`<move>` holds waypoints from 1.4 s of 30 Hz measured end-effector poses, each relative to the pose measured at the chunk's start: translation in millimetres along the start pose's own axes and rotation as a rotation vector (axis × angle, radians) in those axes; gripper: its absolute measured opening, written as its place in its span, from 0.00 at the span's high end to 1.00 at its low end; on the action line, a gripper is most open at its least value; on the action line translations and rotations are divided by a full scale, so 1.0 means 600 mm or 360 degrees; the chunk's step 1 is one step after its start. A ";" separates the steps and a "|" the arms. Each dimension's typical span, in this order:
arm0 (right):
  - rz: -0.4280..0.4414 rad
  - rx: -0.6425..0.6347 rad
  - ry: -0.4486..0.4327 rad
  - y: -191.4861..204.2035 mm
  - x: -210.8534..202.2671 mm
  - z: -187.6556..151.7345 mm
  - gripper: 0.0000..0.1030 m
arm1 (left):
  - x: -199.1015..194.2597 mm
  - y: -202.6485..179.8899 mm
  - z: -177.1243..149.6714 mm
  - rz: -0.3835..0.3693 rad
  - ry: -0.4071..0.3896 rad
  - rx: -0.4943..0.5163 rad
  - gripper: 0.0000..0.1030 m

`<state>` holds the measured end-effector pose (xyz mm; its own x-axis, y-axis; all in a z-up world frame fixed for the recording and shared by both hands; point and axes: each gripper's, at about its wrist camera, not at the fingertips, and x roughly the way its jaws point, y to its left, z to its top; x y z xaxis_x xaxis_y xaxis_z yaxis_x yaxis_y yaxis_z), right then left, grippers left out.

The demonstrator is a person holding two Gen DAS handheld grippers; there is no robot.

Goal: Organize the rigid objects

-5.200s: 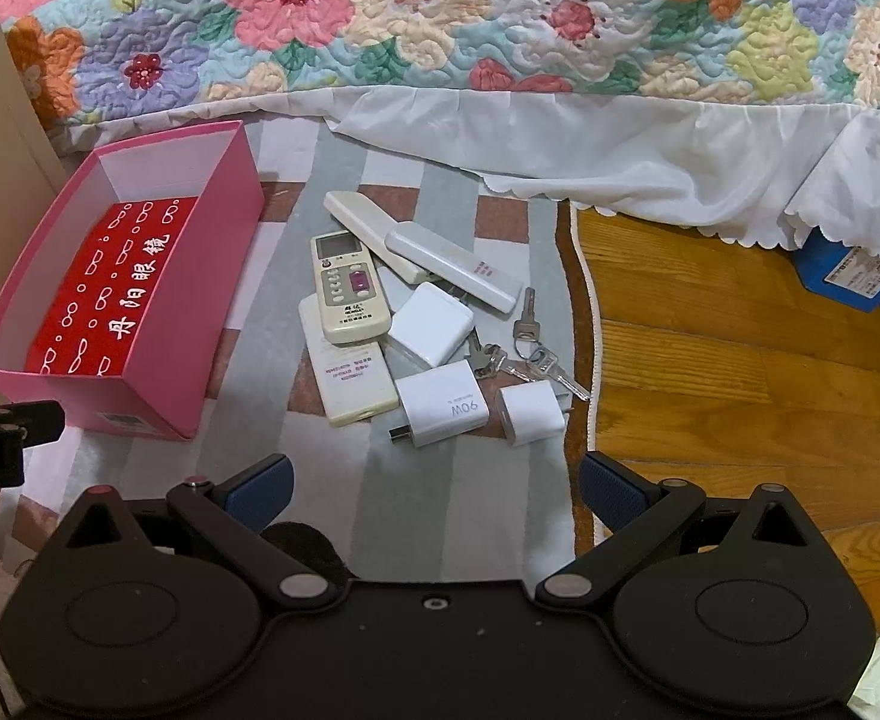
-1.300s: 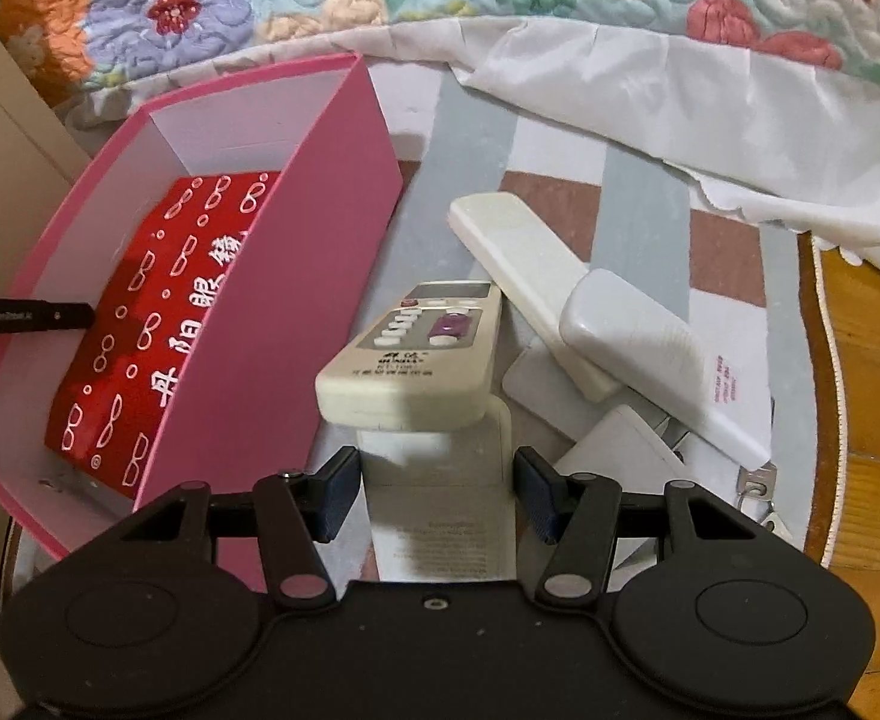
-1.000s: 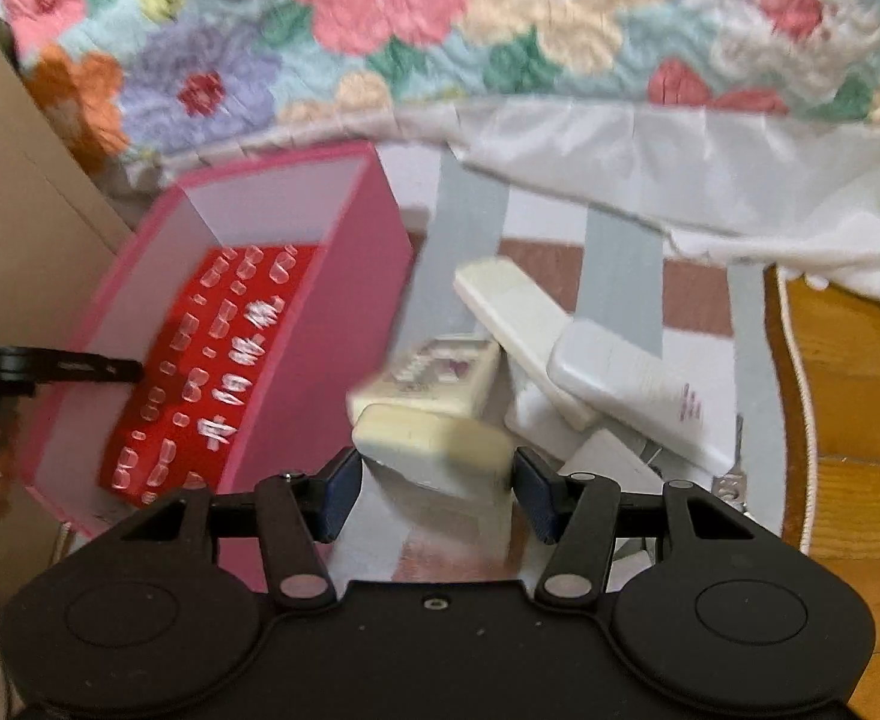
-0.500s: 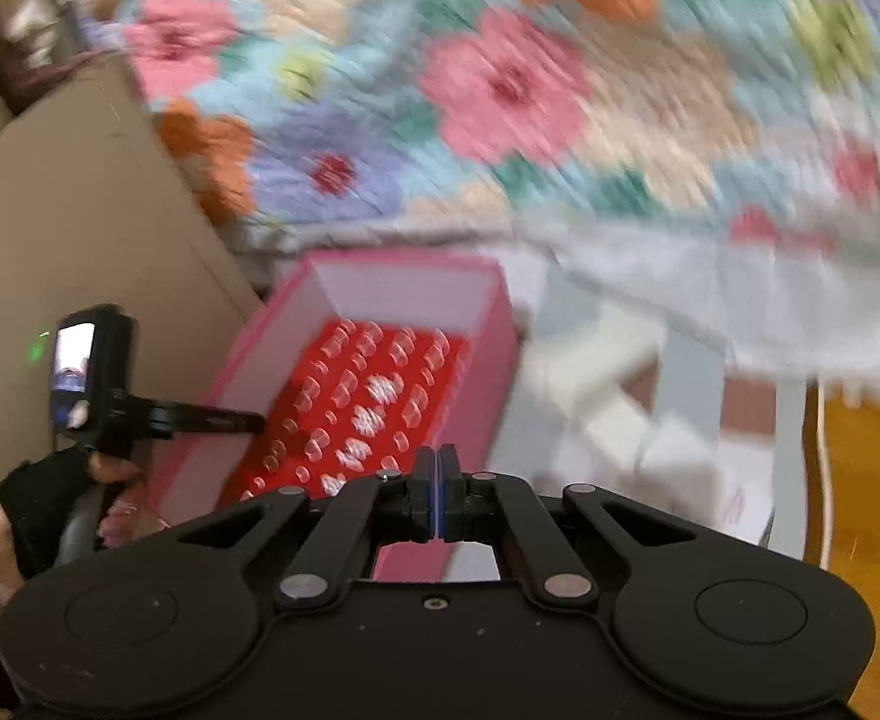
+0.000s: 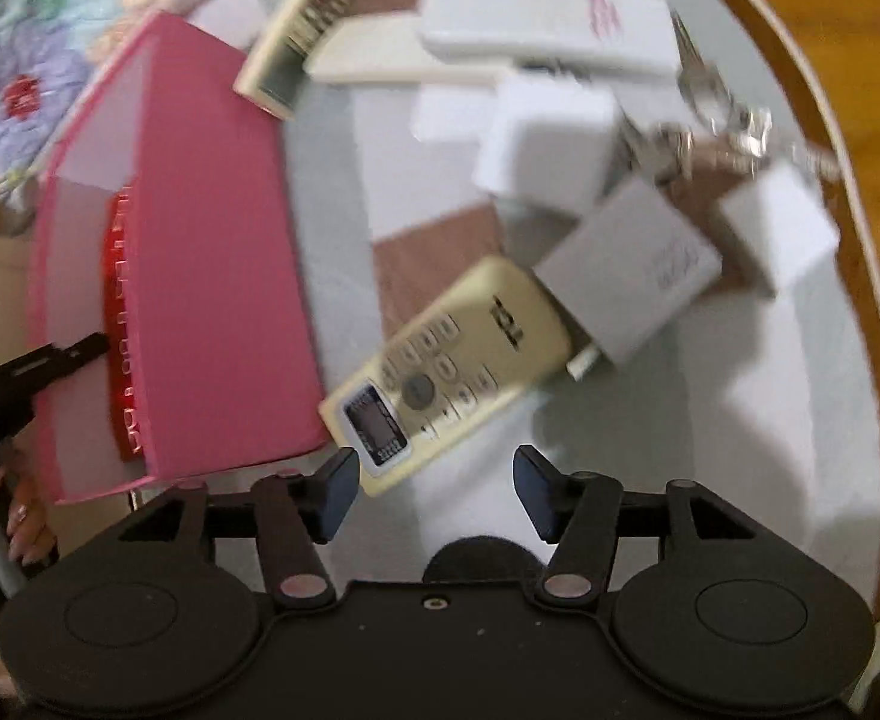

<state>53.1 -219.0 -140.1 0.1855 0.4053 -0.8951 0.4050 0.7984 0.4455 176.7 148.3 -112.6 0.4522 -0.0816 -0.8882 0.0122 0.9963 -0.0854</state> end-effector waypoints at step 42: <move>-0.0436 -0.0944 -0.0764 0.111 0.035 -0.035 0.41 | 0.000 0.007 -0.002 0.0013 -0.0081 -0.0035 0.96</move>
<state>65.0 -148.1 -128.7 0.5669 0.0335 -0.8231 -0.0256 0.9994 0.0230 175.5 152.7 -113.4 0.4970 -0.0713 -0.8648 -0.0112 0.9960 -0.0885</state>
